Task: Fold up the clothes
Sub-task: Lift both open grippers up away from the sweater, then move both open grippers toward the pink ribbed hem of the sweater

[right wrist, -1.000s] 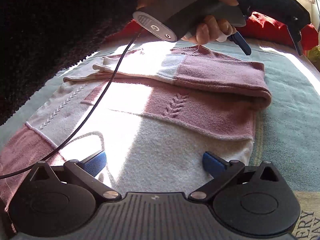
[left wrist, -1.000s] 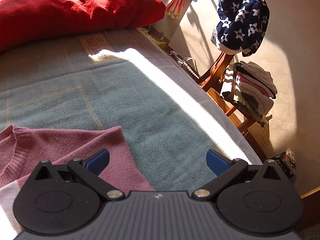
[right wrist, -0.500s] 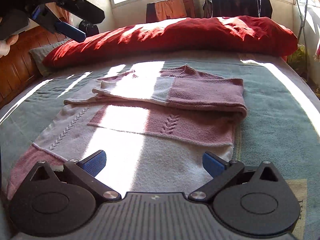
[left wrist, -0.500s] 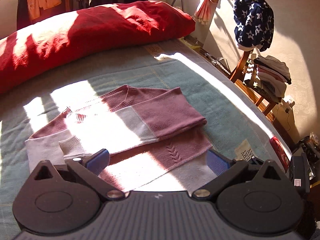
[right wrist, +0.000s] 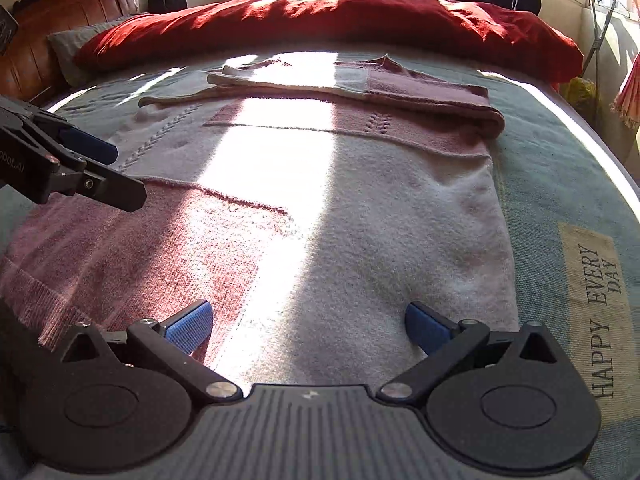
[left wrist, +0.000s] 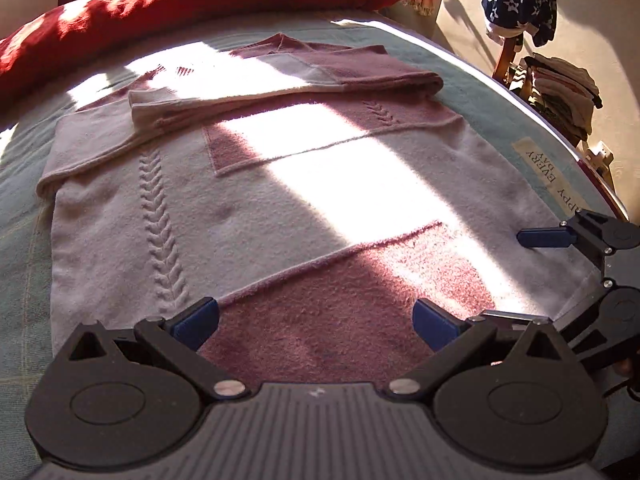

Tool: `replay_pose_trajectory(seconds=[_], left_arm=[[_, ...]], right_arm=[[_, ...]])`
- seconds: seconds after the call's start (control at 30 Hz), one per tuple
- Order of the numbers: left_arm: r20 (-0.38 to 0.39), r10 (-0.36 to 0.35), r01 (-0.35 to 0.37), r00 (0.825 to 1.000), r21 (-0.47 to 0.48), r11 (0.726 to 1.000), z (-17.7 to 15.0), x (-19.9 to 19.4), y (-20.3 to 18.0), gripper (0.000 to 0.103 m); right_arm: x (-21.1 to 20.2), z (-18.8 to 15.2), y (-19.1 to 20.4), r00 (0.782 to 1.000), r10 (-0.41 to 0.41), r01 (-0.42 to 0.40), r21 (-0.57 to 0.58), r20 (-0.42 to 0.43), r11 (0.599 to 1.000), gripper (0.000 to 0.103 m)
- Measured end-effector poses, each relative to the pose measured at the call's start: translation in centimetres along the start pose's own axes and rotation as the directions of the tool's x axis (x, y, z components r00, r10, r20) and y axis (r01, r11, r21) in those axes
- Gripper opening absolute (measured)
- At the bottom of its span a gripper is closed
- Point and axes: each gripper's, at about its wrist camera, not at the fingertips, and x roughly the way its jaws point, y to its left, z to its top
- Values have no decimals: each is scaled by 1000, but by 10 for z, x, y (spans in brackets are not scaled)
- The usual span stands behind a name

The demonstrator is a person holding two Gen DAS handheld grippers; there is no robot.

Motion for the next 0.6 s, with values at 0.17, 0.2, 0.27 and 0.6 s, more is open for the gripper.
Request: replay_pose_trajectory(seconds=[0.17, 0.2, 0.27, 0.6], left_arm=[[72, -14, 16, 997, -31, 999, -24, -1, 4, 102], [81, -20, 22, 997, -35, 999, -26, -3, 6, 102], [92, -31, 35, 995, -35, 999, -28, -4, 9, 102], [130, -6, 4, 992, 19, 1000, -48, -17, 4, 102]], right_arm=[[4, 5, 0, 999, -25, 26, 26, -37, 999, 103], [4, 5, 0, 999, -31, 32, 32, -38, 999, 103], [5, 5, 1, 998, -45, 47, 40, -39, 998, 103], [1, -5, 7, 996, -80, 79, 23, 28, 997, 103]])
